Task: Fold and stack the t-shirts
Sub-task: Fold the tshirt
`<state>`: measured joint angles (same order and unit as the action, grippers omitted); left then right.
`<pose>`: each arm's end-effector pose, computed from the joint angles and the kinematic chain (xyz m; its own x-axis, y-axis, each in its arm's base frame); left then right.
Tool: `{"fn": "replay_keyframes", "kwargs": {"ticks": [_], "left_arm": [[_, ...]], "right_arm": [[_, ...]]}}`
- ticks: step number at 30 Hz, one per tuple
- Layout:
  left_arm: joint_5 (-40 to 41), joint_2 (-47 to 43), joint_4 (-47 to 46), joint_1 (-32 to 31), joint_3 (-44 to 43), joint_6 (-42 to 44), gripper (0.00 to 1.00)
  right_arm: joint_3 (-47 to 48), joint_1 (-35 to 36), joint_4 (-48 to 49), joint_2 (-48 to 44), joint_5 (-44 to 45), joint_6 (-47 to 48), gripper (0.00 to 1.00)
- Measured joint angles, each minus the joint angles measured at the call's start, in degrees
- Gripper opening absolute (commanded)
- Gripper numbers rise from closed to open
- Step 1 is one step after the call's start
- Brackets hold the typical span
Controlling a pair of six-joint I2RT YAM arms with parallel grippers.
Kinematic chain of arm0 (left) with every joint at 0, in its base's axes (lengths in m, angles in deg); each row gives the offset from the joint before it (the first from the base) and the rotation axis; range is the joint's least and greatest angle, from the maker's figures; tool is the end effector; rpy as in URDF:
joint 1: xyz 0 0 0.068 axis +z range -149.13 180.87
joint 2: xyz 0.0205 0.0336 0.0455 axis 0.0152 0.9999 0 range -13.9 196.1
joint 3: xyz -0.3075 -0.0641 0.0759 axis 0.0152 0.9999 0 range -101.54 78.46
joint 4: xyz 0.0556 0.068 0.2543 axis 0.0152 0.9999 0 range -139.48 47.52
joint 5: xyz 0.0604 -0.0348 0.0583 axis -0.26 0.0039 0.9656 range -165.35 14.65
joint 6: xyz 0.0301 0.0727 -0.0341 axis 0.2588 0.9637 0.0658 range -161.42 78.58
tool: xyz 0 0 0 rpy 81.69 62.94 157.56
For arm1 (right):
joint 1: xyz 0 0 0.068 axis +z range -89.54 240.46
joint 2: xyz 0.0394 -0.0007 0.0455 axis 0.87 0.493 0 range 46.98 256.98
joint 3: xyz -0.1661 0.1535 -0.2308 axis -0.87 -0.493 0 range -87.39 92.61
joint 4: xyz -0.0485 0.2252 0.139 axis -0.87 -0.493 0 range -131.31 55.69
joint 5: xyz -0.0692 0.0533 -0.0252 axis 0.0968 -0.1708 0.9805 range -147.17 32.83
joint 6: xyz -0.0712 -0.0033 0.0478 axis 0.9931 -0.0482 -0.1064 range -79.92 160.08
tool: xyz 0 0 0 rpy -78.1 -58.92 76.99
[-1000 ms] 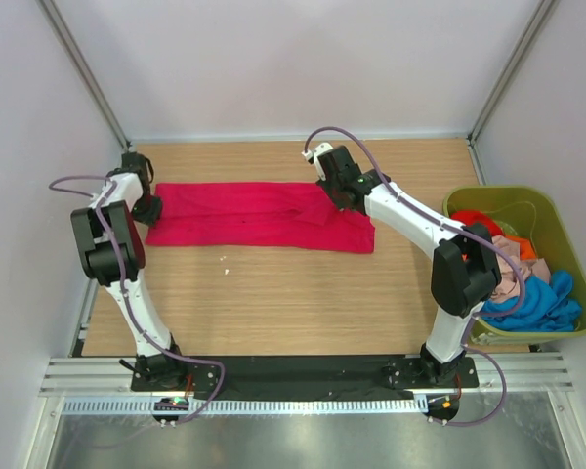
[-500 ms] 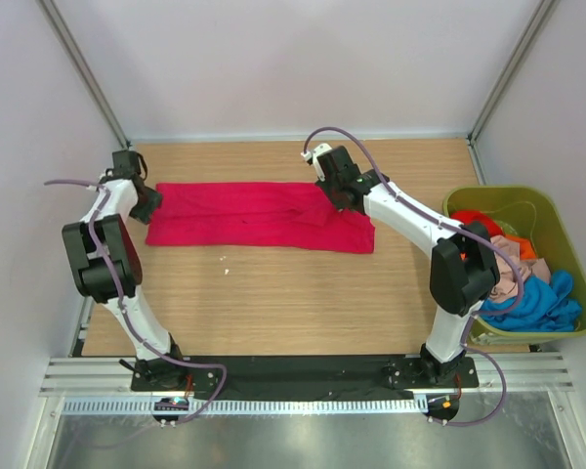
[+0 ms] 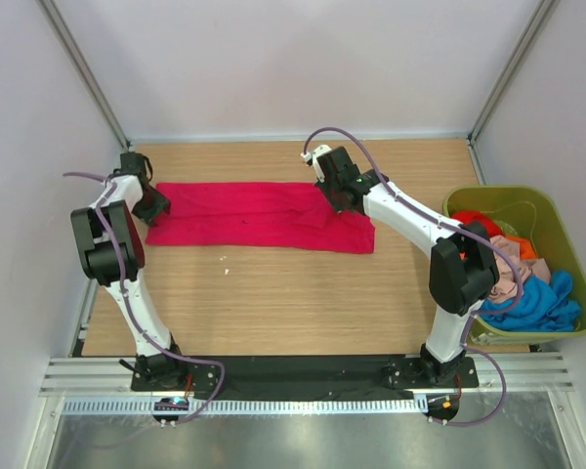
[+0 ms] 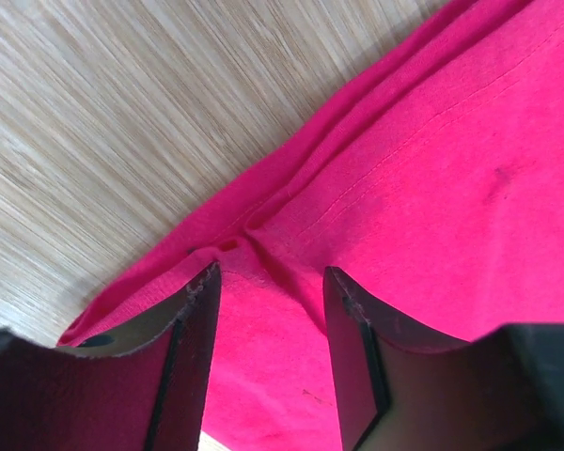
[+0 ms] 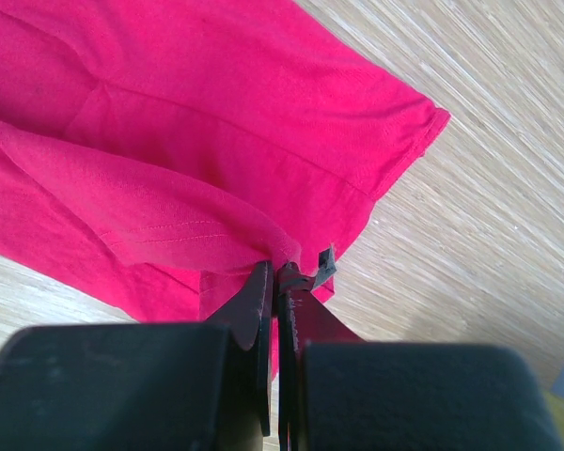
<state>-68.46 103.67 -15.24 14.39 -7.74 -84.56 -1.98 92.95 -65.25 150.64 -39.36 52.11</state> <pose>0.4597 0.1200 0.1771 -0.4546 -0.8075 -0.3759 -0.8100 0.5503 -0.2025 0.3913 0.2217 0.2874 -0.5530 -0.5873 -0.5909 -0.4683 0.8057 -0.3626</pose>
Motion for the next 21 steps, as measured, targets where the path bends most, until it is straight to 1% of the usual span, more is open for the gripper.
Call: {"fn": "replay_keyframes", "kwargs": {"ticks": [4, 5, 7, 8, 10, 11, 21], "left_arm": [[0.2, 1.1, 1.5, 0.0, -1.6, 1.3, 0.44], [0.2, 1.4, 1.9, 0.0, -2.1, 1.6, 0.39], [0.6, 1.8, 2.6, 0.0, -2.5, 1.9, 0.33], [0.9, 1.9, 3.0, 0.0, -2.6, 2.1, 0.22], [1.4, 1.9, 3.5, 0.0, -2.6, 2.3, 0.11], [1.7, 1.9, 3.8, 0.0, -2.6, 2.6, 0.0], [5.7, 2.2, 7.7, 0.0, -5.6, 2.9, 0.0]], "right_arm": [[0.0, 0.0, 0.0, 0.0, 0.0, 0.0, 0.01], [0.0, 0.0, 0.0, 0.0, 0.0, 0.0, 0.01], [0.0, 0.0, 0.0, 0.0, 0.0, 0.0, 0.01], [0.0, 0.0, 0.0, 0.0, 0.0, 0.0, 0.01], [0.0, 0.0, 0.0, 0.0, 0.0, 0.0, 0.01], [0.0, 0.0, 0.0, 0.0, 0.0, 0.0, 0.01], [1.2, 0.0, -1.1, 0.0, 1.6, 0.5, 0.01]]}}
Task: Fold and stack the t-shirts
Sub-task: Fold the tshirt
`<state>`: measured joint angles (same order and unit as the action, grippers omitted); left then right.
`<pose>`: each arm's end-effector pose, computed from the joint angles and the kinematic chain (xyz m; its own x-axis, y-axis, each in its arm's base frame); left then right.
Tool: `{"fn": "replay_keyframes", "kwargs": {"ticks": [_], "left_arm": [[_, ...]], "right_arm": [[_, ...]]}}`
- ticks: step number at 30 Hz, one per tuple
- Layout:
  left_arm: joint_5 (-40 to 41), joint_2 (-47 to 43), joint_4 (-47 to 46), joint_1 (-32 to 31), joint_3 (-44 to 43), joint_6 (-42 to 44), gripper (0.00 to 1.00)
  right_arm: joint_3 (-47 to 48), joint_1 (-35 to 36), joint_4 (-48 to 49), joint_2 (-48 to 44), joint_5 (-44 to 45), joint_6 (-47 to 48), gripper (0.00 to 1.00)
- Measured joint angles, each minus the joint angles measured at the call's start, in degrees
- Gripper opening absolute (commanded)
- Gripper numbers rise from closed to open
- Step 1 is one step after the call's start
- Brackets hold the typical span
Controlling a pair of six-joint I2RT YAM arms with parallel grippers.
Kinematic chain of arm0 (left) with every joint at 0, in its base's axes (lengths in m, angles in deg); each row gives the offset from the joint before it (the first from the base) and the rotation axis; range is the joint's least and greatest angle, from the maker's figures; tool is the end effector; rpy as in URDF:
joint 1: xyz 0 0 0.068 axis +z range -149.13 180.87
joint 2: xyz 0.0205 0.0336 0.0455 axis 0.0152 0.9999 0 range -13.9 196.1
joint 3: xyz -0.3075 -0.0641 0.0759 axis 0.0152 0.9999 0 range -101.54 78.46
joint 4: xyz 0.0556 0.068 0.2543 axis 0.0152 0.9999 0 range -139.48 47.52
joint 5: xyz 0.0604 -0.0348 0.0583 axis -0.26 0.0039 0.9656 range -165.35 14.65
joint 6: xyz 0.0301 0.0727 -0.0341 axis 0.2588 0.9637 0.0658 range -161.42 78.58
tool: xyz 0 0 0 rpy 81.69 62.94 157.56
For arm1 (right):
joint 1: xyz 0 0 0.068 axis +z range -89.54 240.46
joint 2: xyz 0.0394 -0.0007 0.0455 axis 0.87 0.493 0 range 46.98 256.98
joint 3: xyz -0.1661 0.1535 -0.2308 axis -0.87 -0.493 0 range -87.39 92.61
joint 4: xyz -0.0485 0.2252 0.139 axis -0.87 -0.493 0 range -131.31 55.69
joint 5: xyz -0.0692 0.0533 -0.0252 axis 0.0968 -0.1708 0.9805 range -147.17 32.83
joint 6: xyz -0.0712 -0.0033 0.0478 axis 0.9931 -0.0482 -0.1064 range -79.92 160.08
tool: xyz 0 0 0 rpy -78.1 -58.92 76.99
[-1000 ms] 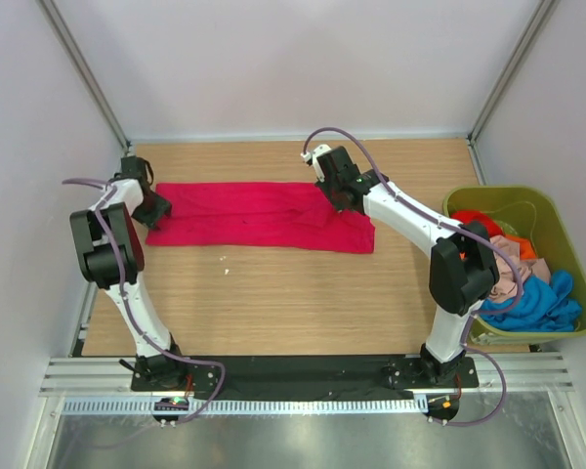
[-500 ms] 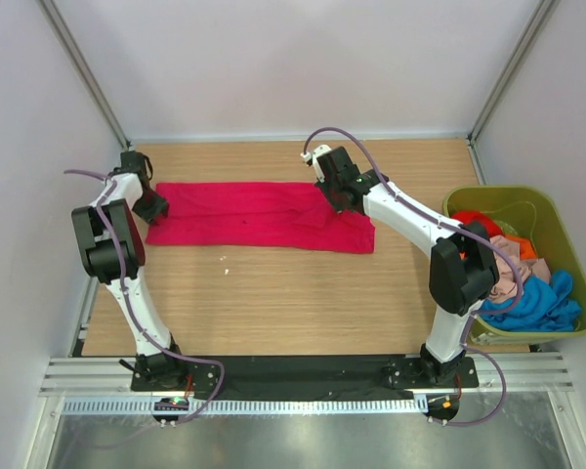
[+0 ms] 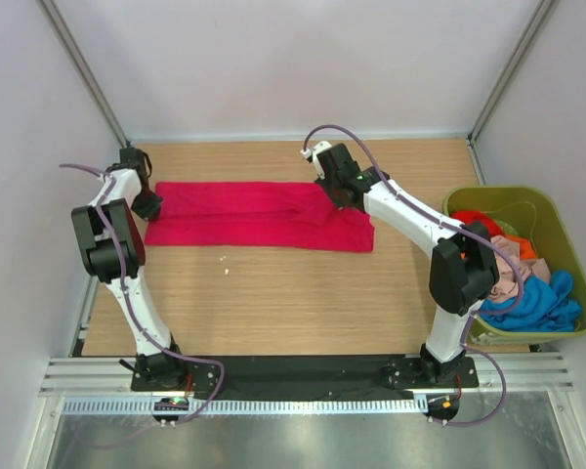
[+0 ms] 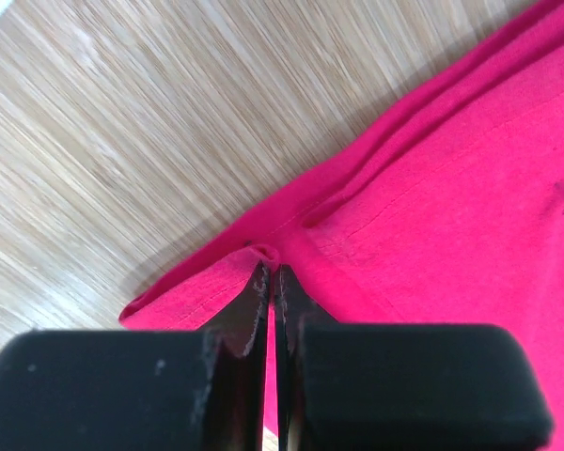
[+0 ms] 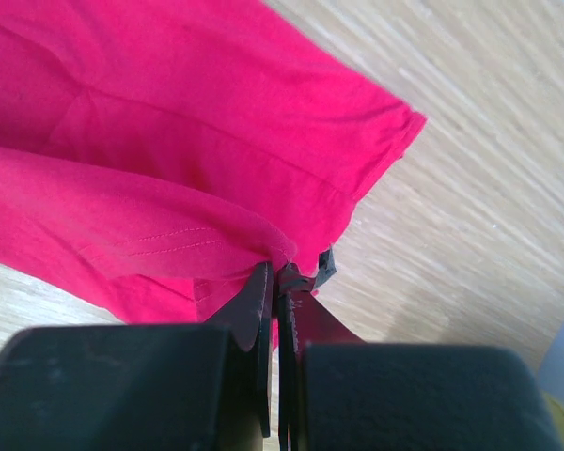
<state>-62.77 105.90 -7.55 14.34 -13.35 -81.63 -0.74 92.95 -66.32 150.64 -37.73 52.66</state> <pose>0.4622 0.1277 0.1828 -0.5039 -0.7686 -0.3942 -0.8188 0.5703 -0.0653 0.3926 0.2202 0.2939 -0.5513 -0.5945 -0.5853 -0.4533 0.8024 -0.3881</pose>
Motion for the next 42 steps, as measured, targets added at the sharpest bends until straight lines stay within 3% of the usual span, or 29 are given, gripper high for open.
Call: {"fn": "replay_keyframes", "kwargs": {"ticks": [17, 25, 28, 34, 40, 42], "left_arm": [[3.1, 3.5, 2.4, 0.0, -3.9, 0.0, 0.0], [4.0, 4.7, 3.6, -0.1, -6.3, 0.0, 0.3], [4.7, 4.7, 4.6, -0.1, -7.2, 0.0, 0.38], [8.2, 2.4, 6.2, -0.4, -7.8, 0.2, 0.46], [11.1, -4.3, 6.4, -1.8, -7.8, 0.5, 0.47], [11.3, -5.9, 6.3, -2.2, -7.8, 0.6, 0.47]], "right_arm": [[3.9, -1.4, 2.8, 5.7, 1.6, 6.5, 0.01], [5.0, -2.9, 4.6, 8.6, 1.6, 7.3, 0.06], [5.1, -3.0, 4.7, 8.8, 1.3, 7.2, 0.06], [5.1, -2.9, 4.8, 8.8, 0.0, 7.2, 0.07], [8.7, -3.0, 4.7, 10.1, -1.9, 8.1, 0.06], [10.6, -3.0, 5.0, 11.2, -2.3, 8.6, 0.11]]}}
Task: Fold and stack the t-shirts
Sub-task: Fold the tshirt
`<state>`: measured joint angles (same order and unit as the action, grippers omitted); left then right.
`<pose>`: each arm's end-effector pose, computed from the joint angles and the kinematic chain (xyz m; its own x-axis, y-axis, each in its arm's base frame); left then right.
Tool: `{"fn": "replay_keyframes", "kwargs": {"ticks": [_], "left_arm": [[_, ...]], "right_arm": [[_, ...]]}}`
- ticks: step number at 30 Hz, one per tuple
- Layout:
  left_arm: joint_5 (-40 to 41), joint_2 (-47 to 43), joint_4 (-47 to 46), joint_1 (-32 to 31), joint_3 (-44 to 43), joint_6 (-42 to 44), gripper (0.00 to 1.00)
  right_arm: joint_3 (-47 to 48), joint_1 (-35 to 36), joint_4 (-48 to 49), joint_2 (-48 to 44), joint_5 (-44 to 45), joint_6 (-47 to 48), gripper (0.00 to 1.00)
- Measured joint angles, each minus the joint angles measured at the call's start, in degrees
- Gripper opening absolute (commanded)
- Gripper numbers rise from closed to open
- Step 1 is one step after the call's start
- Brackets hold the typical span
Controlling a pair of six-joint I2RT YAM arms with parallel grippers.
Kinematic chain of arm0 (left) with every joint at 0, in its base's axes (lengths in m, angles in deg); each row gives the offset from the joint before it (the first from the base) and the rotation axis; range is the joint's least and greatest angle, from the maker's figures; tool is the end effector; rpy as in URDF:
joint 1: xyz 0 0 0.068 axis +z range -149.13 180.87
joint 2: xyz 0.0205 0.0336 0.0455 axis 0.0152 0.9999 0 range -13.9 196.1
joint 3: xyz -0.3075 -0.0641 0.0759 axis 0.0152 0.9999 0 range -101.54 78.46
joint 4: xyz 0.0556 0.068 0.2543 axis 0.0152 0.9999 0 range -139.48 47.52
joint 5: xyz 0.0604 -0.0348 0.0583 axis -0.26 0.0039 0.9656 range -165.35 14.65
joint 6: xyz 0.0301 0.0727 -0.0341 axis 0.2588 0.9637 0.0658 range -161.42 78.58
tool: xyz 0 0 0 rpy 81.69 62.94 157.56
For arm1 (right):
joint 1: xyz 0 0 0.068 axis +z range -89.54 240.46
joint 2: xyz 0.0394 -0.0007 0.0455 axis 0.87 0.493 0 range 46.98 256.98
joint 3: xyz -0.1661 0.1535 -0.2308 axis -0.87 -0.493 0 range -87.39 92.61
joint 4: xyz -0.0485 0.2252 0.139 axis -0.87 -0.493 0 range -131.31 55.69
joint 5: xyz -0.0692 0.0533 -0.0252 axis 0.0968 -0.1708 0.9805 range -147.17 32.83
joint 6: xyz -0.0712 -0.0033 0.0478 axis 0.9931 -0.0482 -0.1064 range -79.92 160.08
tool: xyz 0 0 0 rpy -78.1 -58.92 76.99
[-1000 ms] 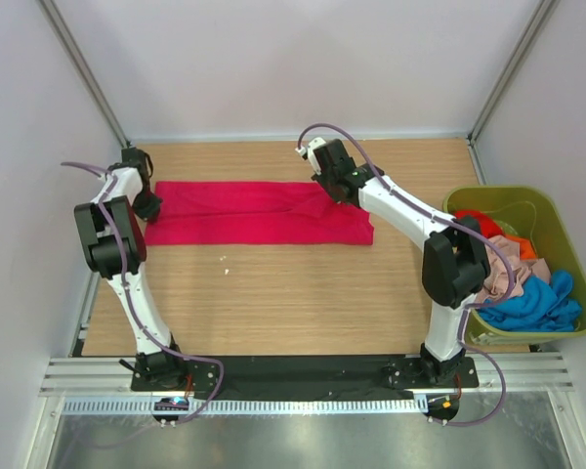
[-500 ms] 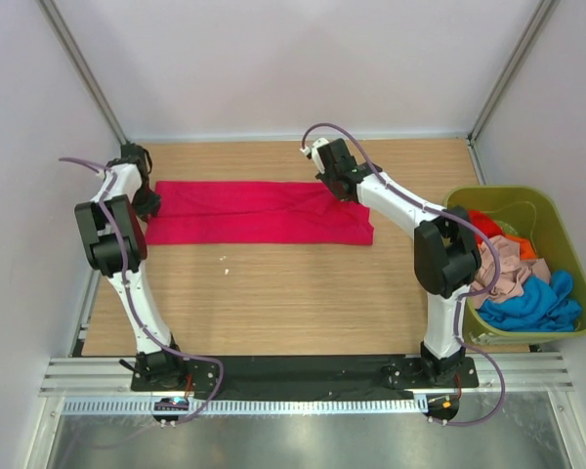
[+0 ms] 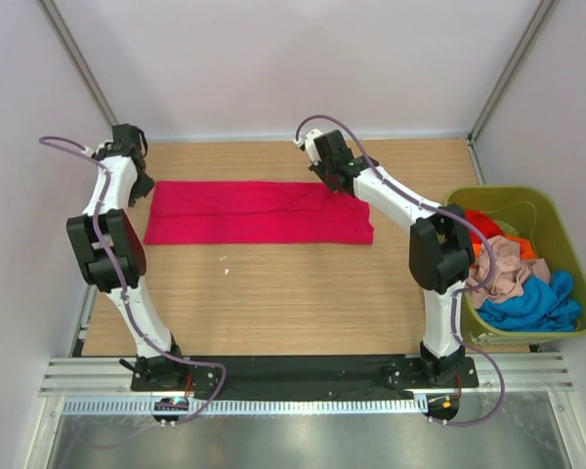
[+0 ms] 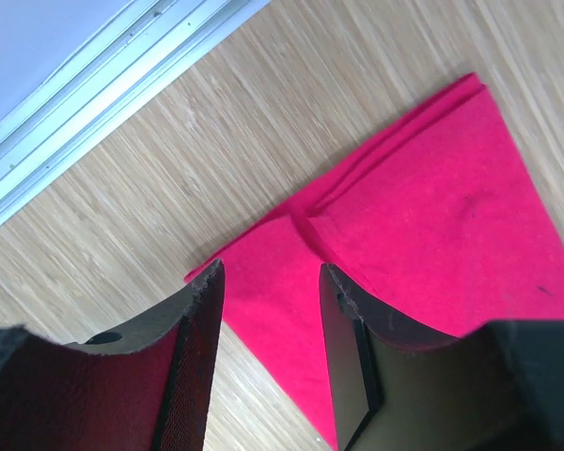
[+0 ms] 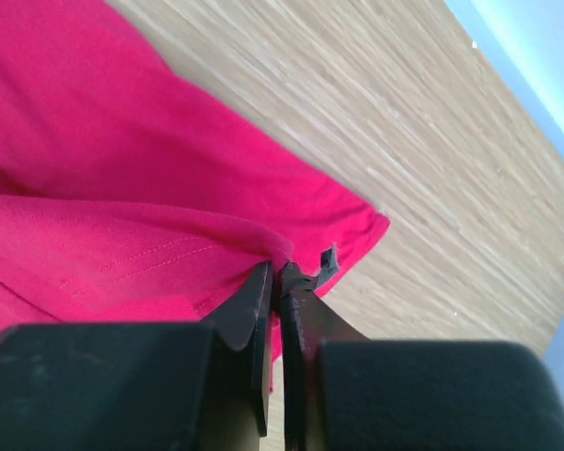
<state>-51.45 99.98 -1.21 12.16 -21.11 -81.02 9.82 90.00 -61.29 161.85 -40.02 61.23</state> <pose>0.4586 0.1229 0.2707 -0.4401 -0.6821 -0.5840 -0.8338 0.5519 -0.0163 0.4601 0.2351 0.2775 -0.4661 -0.6603 -0.5888 -0.4896 0.7469 -0.4500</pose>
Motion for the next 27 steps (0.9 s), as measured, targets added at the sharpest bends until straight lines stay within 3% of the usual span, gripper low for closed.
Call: {"fn": "replay_keyframes", "kwargs": {"ticks": [1, 2, 3, 9, 12, 17, 21, 25, 27], "left_arm": [[-0.1, -0.5, 0.0, -0.1, 0.1, 0.1, 0.47], [-0.1, -0.9, 0.0, -0.2, 0.3, 0.3, 0.47], [-0.4, -1.3, -0.1, -0.3, 0.5, 0.6, 0.48], [-4.6, -4.4, -1.8, -1.9, 5.4, 1.4, 0.52], [-8.7, -6.3, -2.7, -4.3, 6.8, 2.1, 0.51], [-19.0, -11.0, -8.1, -11.1, 12.6, 3.6, 0.5], [-24.5, -12.3, -12.9, -20.4, 16.2, 6.1, 0.48], [-28.1, -11.6, -17.0, -28.7, 17.0, 8.3, 0.46], [-29.8, -10.0, -18.3, -31.4, 16.0, 8.6, 0.46]], "right_arm": [[0.7, 0.0, 0.3, 0.5, -0.1, 0.2, 0.19], [1.0, 0.0, 0.4, 1.0, 0.0, 0.4, 0.35], [1.4, 0.0, 0.5, 1.5, 0.1, 0.4, 0.41], [4.2, -0.1, -1.6, 4.0, 3.1, -1.6, 0.56], [5.6, -0.7, -4.4, 4.0, 3.7, -5.7, 0.5], [4.7, -2.8, -8.5, 1.0, -0.7, -13.7, 0.3], [-0.9, -4.7, -7.8, -3.8, -6.7, -18.5, 0.31], [-5.3, -7.0, -4.4, -4.7, -14.1, -22.2, 0.45], [-5.7, -8.4, -3.6, -3.5, -17.3, -24.1, 0.47]]}}
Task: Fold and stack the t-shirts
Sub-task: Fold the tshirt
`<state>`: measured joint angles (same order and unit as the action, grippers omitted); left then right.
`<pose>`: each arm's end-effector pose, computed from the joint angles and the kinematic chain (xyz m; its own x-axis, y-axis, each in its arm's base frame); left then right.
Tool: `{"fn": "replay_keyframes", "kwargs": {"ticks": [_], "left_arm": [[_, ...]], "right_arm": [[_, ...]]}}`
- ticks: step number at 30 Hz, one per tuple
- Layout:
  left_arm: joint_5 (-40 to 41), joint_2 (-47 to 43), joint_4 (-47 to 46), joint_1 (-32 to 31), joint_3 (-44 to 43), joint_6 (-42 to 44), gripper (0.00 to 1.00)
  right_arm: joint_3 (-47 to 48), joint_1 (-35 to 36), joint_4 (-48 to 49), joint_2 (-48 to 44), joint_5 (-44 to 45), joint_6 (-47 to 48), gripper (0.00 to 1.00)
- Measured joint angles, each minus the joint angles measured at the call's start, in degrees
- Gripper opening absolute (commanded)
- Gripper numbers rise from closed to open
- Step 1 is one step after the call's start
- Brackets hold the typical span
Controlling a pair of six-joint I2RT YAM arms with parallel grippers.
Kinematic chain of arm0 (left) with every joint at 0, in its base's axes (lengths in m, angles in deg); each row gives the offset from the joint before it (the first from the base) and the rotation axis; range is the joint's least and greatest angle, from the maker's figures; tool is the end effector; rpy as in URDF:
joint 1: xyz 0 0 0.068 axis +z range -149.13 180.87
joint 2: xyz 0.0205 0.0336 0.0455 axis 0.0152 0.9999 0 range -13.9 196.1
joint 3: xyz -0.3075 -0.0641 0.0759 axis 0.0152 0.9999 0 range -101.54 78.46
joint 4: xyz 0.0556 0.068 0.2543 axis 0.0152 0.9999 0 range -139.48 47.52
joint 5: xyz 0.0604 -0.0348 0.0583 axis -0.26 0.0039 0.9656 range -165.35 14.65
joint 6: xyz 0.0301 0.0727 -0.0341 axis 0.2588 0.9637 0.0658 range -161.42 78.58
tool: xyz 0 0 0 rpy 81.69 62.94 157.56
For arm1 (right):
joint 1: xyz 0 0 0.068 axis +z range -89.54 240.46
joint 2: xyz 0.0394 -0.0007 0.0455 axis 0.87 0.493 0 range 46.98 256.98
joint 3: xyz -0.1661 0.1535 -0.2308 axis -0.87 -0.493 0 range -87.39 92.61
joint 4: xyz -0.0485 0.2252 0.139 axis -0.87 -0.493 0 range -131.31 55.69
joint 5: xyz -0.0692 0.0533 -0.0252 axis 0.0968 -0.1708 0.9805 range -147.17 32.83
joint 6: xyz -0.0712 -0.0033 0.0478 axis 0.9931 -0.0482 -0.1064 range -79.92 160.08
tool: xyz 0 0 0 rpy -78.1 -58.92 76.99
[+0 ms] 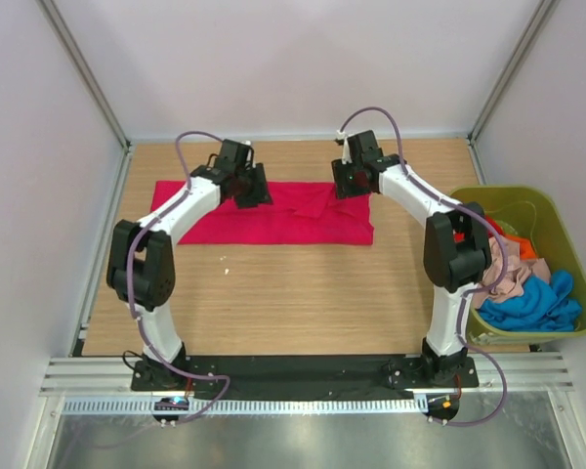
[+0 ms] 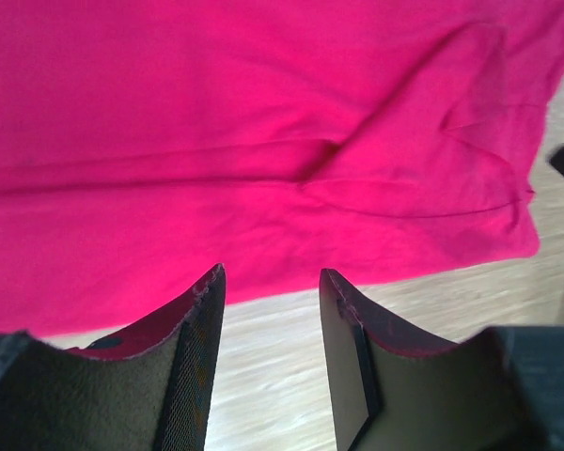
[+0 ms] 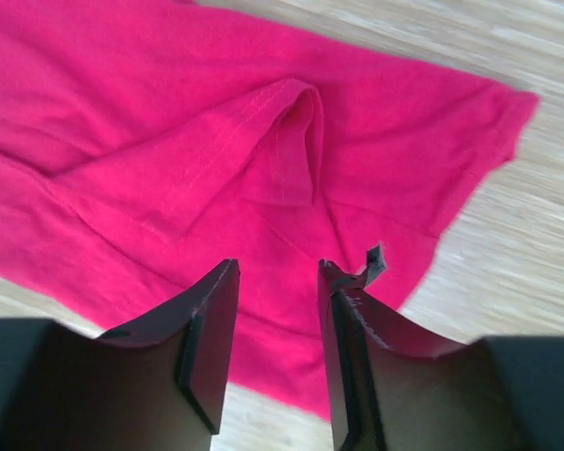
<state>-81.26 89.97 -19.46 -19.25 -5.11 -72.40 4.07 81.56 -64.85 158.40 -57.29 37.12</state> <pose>0.4191 -0.1617 0.2736 -0.8276 -0.2421 -0.5065 -0.0258 0.9177 -0.3965 0.4561 0.1761 0.2619 -0.7376 -0.2292 -0.6351 -0.3235 0.9456 0.0345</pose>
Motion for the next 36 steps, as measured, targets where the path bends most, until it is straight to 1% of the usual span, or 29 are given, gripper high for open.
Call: {"fn": "replay_keyframes", "kwargs": {"ticks": [1, 4, 6, 7, 10, 14, 17, 19, 20, 23, 24, 26, 27, 28, 33, 36], "left_arm": [[-0.7, 1.0, -0.7, -0.7, -0.6, -0.1, 0.46], [-3.3, 5.1, -3.4, -2.3, -2.1, -1.3, 0.46], [-4.5, 7.8, -4.9, -3.0, -2.3, -2.1, 0.46], [-4.9, 9.1, -5.4, -3.3, -2.3, -2.7, 0.46], [-5.8, 12.5, -6.2, -4.3, -2.8, -3.3, 0.46], [-6.4, 15.9, -6.5, -5.5, -4.7, -3.6, 0.46], [-7.0, 17.1, -6.8, -6.1, -6.3, -4.1, 0.46], [-7.4, 17.4, -7.1, -6.4, -7.0, -4.6, 0.46], [-7.5, 17.6, -7.2, -6.6, -7.4, -4.8, 0.46], [-7.7, 18.1, -7.5, -6.9, -8.3, -5.2, 0.46], [-7.8, 18.3, -7.6, -7.0, -8.6, -5.3, 0.46], [-7.8, 18.6, -7.7, -7.2, -8.9, -5.9, 0.46], [-7.8, 18.7, -7.7, -7.2, -9.0, -6.1, 0.46], [-7.7, 18.8, -7.7, -7.3, -9.0, -6.3, 0.46], [-6.0, 18.8, -7.5, -7.8, -9.0, -6.6, 0.45], [-5.0, 18.8, -7.1, -8.7, -9.0, -6.6, 0.42]], "right_arm": [[-0.1, -0.5, 0.6, 0.7, -1.3, -0.9, 0.49], [-1.0, -2.8, 3.7, 2.9, -5.0, -4.3, 0.49], [-1.9, -4.1, 5.8, 3.9, -7.1, -6.4, 0.47], [-2.1, -4.7, 6.6, 4.6, -8.0, -7.4, 0.44], [-2.1, -6.0, 9.0, 6.5, -10.2, -9.4, 0.4], [-2.1, -6.8, 11.0, 9.0, -12.4, -11.3, 0.4], [-2.1, -7.4, 11.9, 10.1, -13.9, -12.3, 0.4], [-2.1, -7.5, 12.5, 10.3, -14.7, -12.7, 0.38], [-2.1, -7.6, 12.7, 10.3, -15.1, -12.9, 0.36], [-2.1, -7.8, 13.6, 10.3, -16.0, -13.4, 0.24], [-2.1, -7.8, 13.7, 10.3, -16.2, -13.5, 0.16], [-2.1, -7.9, 13.8, 10.3, -16.4, -13.6, 0.1], [-2.1, -8.1, 13.9, 10.3, -16.5, -13.7, 0.04], [-2.1, -8.2, 13.9, 10.3, -16.6, -13.7, 0.01], [-2.0, -9.2, 14.0, 10.3, -17.0, -13.6, 0.01], [-2.0, -9.9, 13.9, 10.3, -17.2, -13.3, 0.01]]}}
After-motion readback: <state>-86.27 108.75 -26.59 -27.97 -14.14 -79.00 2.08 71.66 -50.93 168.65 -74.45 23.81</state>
